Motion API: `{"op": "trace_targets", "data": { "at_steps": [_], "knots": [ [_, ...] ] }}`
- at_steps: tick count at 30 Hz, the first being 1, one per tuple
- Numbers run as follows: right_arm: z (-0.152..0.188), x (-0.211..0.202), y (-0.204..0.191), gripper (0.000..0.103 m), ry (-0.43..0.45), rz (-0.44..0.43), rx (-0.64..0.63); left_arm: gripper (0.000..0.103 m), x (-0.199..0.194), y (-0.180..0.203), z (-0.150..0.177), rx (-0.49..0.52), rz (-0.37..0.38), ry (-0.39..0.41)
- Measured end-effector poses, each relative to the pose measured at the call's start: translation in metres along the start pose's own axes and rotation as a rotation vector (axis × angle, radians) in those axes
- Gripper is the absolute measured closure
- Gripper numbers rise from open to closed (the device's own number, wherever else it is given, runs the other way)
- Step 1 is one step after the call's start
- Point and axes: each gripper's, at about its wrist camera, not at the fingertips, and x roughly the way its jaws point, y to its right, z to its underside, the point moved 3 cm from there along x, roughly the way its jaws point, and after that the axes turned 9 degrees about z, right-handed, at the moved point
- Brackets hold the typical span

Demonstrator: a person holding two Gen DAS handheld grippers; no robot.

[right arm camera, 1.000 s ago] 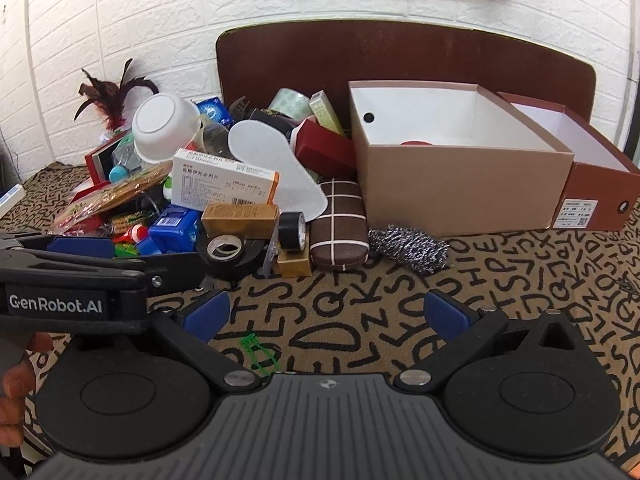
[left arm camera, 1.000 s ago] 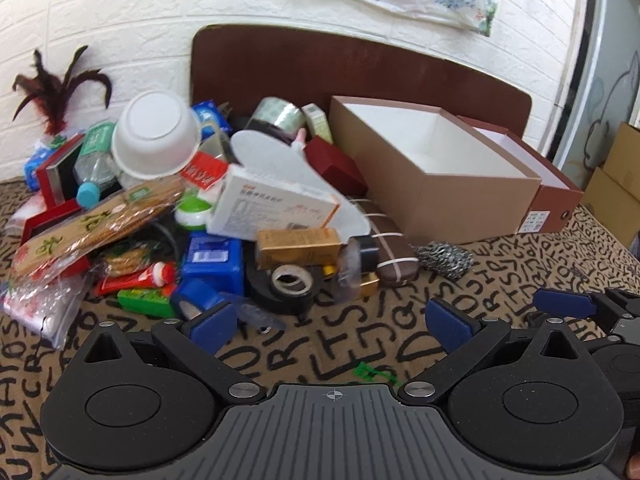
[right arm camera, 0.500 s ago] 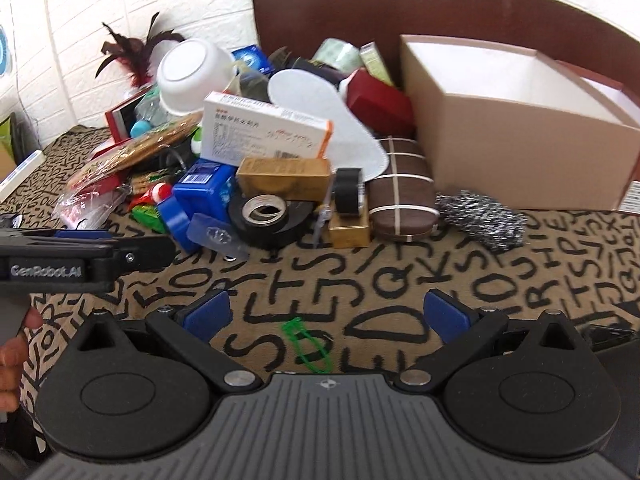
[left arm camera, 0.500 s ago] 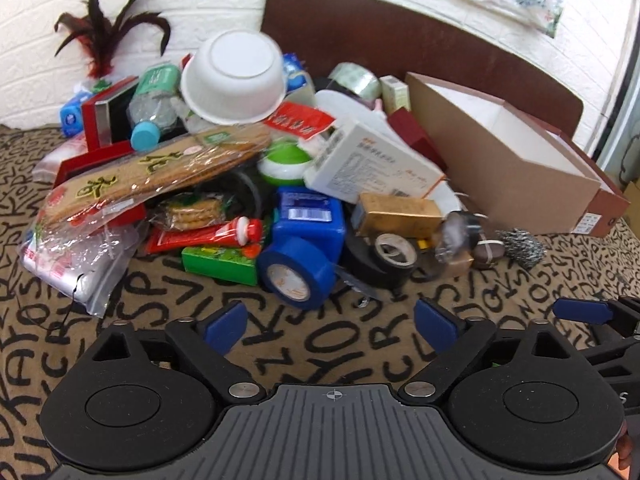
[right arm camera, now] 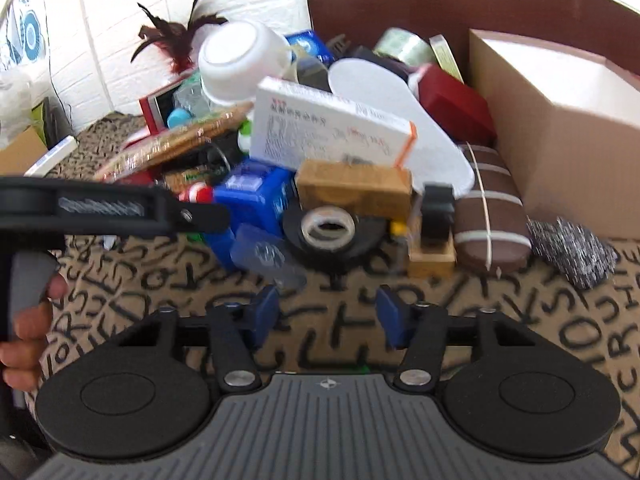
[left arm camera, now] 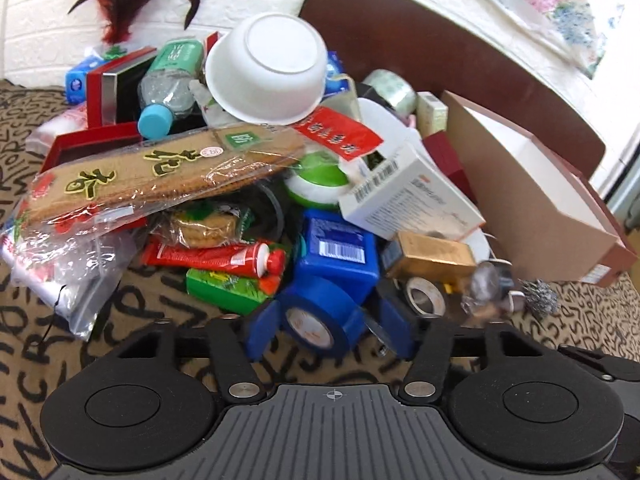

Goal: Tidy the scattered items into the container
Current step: 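Reach both grippers toward the blue and black tape rolls in the pile, then grasp the blue tape roll with the left gripper while the right gripper grasps a black tape roll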

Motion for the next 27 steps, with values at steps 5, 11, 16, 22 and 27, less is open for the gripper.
{"op": "trace_targets", "data": {
  "at_steps": [5, 11, 16, 22, 27],
  "knots": [
    [-0.018, 0.006, -0.004, 0.049, 0.045, 0.015, -0.026, 0.061, 0.009, -0.014, -0.006, -0.088, 0.012, -0.025],
    [-0.026, 0.017, -0.003, 0.051, 0.033, 0.01, -0.027, 0.059, 0.001, -0.016, 0.0, -0.057, 0.021, -0.041],
    [-0.027, 0.025, -0.005, 0.05, 0.024, 0.009, -0.036, 0.049, -0.014, -0.027, 0.009, -0.08, 0.0, -0.048],
    [-0.025, 0.032, -0.008, 0.05, 0.015, 0.013, -0.038, 0.04, -0.021, -0.038, 0.02, -0.055, -0.1, -0.08],
    [-0.022, 0.035, -0.01, 0.057, 0.023, 0.02, -0.052, 0.039, -0.019, -0.039, 0.014, -0.099, -0.042, -0.052]
  ]
}}
